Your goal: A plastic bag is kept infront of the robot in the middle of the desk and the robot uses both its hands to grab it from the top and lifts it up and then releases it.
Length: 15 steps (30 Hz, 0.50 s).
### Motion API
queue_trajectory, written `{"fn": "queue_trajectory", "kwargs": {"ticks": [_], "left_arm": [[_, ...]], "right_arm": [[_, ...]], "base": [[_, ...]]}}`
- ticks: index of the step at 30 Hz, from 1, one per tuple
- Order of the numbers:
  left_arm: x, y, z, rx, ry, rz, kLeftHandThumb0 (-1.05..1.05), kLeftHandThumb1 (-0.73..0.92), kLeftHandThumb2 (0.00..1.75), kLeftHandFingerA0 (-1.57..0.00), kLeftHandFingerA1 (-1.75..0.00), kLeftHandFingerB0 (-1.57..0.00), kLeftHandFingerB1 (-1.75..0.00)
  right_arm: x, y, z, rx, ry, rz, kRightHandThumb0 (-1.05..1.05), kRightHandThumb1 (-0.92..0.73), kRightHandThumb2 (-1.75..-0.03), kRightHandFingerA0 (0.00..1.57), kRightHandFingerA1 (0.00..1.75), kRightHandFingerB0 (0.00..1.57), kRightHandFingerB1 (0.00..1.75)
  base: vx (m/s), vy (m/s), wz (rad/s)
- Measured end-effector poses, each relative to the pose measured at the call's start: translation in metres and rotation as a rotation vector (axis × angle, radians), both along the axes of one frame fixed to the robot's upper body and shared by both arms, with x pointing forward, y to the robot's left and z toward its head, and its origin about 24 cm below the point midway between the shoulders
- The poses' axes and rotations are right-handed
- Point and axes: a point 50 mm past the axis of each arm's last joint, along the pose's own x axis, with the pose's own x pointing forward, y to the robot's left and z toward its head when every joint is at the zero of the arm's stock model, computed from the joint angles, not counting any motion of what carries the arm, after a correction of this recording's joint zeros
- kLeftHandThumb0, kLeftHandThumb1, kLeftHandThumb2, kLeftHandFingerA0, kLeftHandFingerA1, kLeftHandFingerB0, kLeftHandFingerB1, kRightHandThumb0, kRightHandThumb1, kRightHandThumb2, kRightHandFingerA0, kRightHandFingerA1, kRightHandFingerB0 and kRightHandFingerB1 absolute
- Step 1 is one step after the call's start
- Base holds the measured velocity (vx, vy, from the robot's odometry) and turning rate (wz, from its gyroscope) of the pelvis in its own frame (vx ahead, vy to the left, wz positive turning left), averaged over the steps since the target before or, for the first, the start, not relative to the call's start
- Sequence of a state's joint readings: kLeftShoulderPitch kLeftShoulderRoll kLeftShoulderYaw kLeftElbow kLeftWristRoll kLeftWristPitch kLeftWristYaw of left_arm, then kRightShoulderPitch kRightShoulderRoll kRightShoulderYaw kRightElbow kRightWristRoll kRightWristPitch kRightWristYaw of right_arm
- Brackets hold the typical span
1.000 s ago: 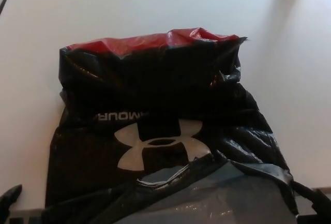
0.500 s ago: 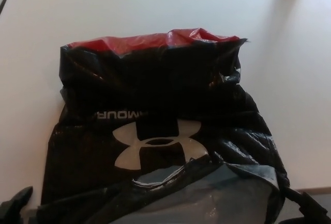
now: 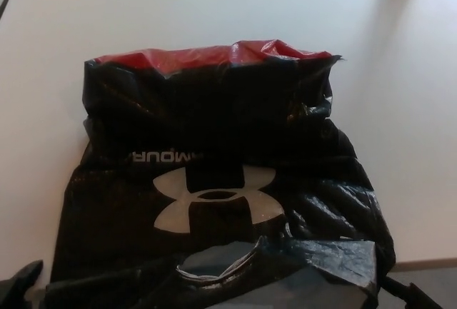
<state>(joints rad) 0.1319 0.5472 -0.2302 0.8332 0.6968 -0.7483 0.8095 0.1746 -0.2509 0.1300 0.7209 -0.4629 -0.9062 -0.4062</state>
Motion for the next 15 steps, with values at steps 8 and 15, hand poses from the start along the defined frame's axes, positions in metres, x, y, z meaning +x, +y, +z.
{"fn": "queue_trajectory", "kwargs": {"ticks": [8, 15], "left_arm": [[0.0044, -0.0056, -0.0014, 0.0, -0.026, -0.008, -0.23, 0.48, 0.58, -0.35, -0.41, -0.1, -0.24], [0.0035, -0.0052, -0.0035, 0.005, -0.017, -0.007, -0.22, 0.5, 0.57, -0.36, -0.38, -0.08, -0.24]], "right_arm": [[-0.0002, 0.0004, 0.0002, 0.01, -0.001, -0.001, -0.28, -0.52, -0.56, 0.84, 0.52, 0.4, 0.35], [0.0017, -0.0065, 0.0096, 0.049, -0.041, -0.044, -0.35, -0.54, -0.57, 0.84, 0.5, 0.4, 0.34]], "base": [[0.0, 0.0, 0.0], [0.0, 0.0, 0.0]]}}
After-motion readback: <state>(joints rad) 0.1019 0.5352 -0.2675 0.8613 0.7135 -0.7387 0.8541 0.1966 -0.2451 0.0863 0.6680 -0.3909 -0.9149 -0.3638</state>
